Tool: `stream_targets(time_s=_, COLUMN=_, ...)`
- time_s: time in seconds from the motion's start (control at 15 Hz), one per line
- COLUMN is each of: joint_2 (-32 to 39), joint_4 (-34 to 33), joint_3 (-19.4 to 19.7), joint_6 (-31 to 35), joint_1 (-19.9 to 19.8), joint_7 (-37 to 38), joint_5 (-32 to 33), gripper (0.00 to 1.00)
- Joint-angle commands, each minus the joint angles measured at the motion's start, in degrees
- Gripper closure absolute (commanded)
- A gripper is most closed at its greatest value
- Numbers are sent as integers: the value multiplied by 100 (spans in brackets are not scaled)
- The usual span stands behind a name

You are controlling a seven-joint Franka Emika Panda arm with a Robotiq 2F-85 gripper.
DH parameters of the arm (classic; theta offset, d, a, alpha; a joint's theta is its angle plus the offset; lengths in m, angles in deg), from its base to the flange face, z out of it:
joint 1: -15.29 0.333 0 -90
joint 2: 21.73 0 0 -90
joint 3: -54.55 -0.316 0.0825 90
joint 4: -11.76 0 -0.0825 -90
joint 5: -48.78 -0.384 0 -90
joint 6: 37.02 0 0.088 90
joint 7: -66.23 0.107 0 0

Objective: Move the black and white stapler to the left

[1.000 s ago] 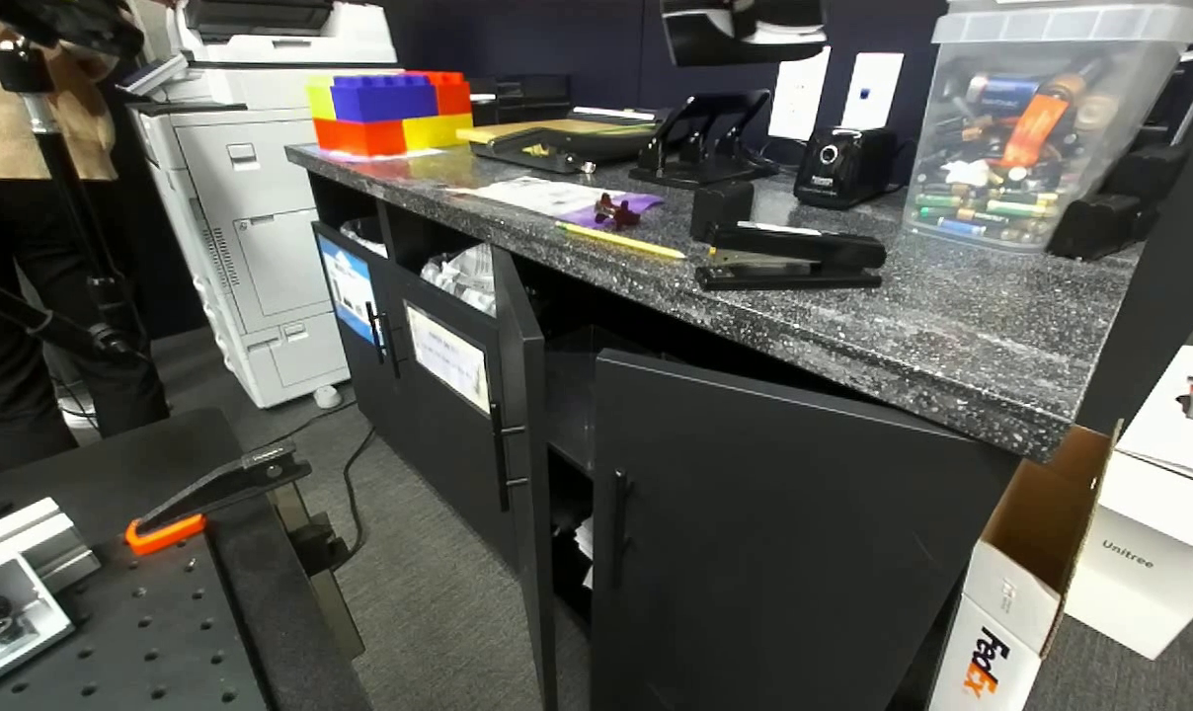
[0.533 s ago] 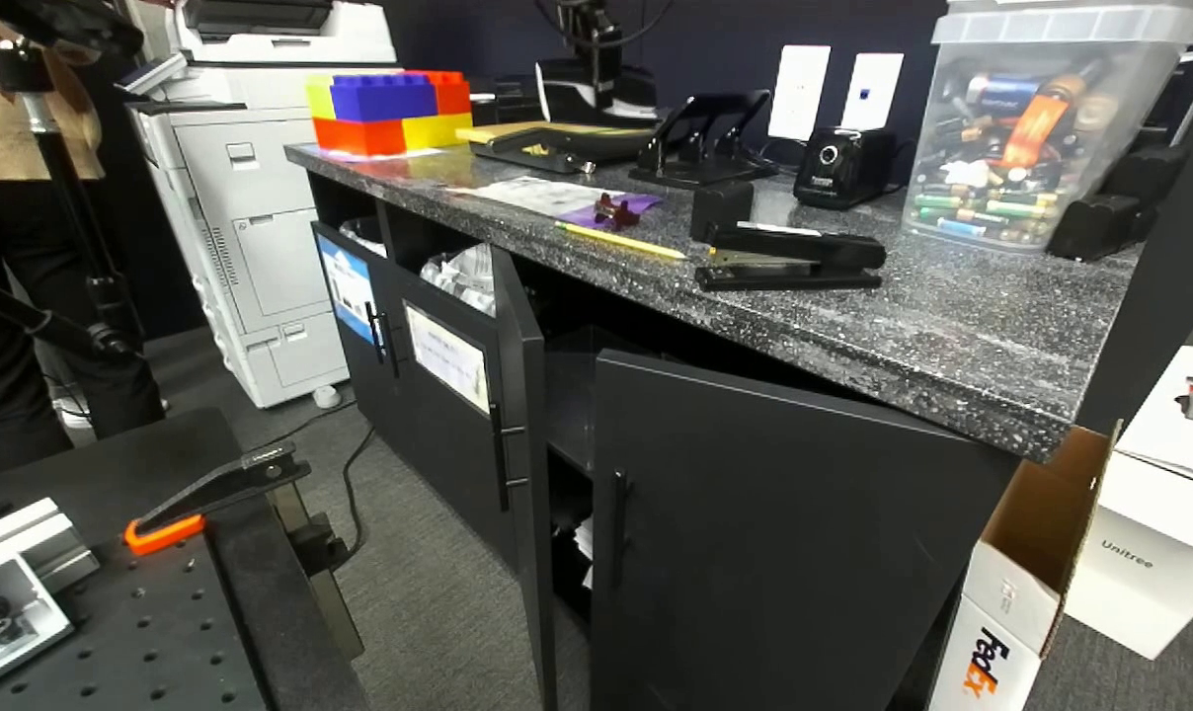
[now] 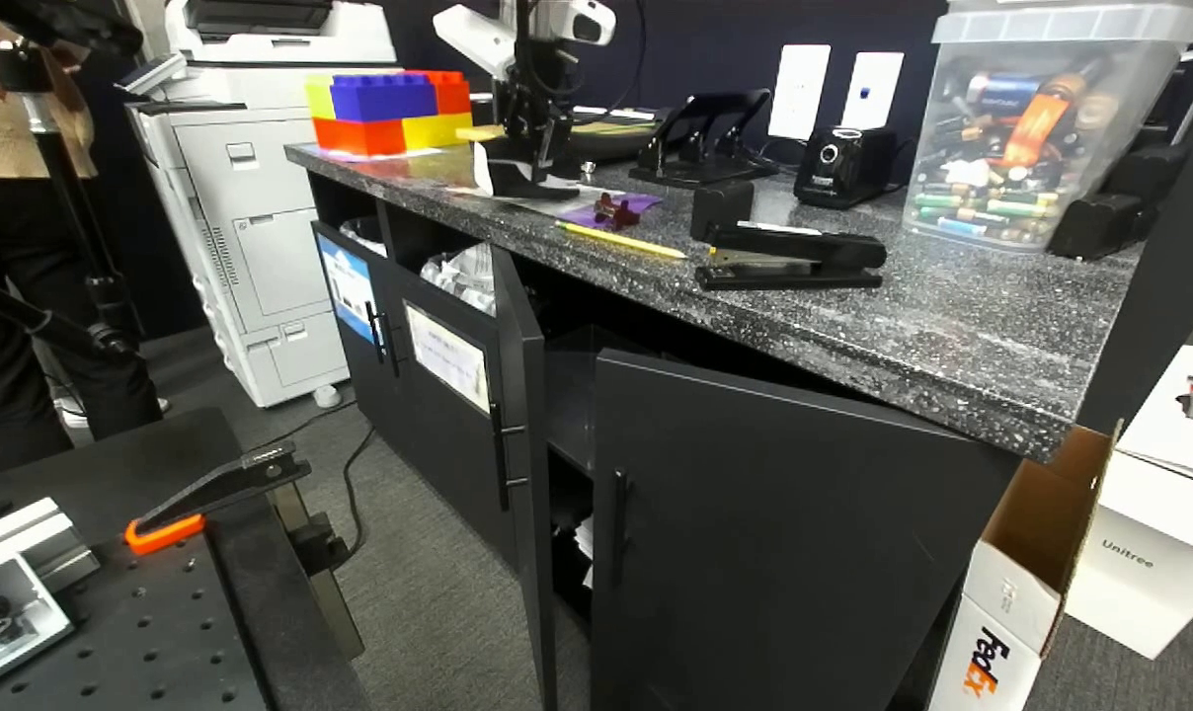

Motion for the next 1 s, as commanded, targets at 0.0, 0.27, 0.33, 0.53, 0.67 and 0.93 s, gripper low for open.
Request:
stream_targets(time_s=0.0, joint_2=311, joint_4=-751, joint_3=285, joint_6=-676, joint_1=211, joint_7=-594, joint_5=-218, gripper=66)
stream_targets(time_s=0.27, joint_2=377, joint_4=-1189, joint_3=437, joint_6=-1147, joint_1=274, joint_7=-818, joint_5=-271, gripper=14)
stream_targets(time_s=0.33, joint_2=353, joint_4=-1286, joint_3=471, joint_6=-1289, joint_1=298, joint_7=-782, joint_5=-287, gripper=8)
stream_targets(time_s=0.53, joint_2=228, joint_4=-1604, joint_3=523, joint_6=-1836, joint_1=375, joint_7=-564, joint_5=-346, gripper=0)
stream_targets(time_s=0.67, joint_2=-332, joint_4=-1136, joint_3=538, joint_6=-1989, joint_1=337, joint_7=21, joint_5=-473, gripper=0)
stream_targets(time_s=0.93, joint_2=-325, joint_4=-1108, joint_3=561, joint_6=-1840, joint_1=331, joint_7=-123, joint_5=-468, gripper=0)
